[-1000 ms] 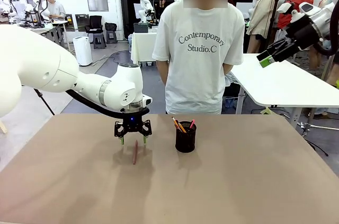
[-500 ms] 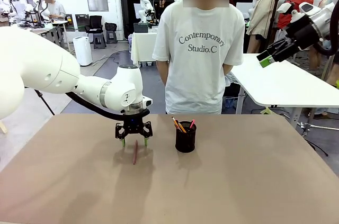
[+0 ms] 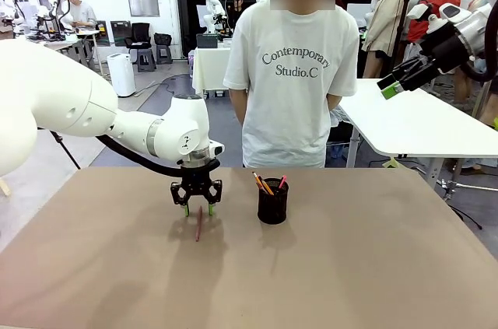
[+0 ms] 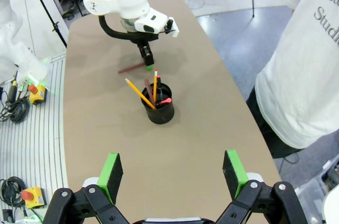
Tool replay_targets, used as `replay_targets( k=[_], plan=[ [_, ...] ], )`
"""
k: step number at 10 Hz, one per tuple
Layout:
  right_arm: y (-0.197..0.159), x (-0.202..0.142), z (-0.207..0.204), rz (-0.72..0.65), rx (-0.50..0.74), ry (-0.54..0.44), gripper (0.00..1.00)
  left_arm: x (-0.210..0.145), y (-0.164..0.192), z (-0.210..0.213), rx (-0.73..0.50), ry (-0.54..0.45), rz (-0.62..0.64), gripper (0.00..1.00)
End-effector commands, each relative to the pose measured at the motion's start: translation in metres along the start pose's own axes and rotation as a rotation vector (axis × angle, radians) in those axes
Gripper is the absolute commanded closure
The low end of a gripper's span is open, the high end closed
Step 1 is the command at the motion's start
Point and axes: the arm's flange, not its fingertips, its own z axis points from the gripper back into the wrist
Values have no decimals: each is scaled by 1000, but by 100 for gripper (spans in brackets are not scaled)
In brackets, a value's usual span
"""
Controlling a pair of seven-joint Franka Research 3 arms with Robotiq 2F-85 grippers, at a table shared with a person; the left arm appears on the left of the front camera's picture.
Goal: Place the pens into the pen holder.
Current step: Pick up a writing instrument from the table and place it into the Pen holder.
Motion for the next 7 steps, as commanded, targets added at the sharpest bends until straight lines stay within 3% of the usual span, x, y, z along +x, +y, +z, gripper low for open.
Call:
replay_targets(
  k=[1,7],
  plan=[
    [0,1,1,1,-6,-1,0,0,4,0,-9,29,-7,100],
    [0,1,1,1,-6,-1,0,-8,1,3,21,81,-9,100]
  ],
)
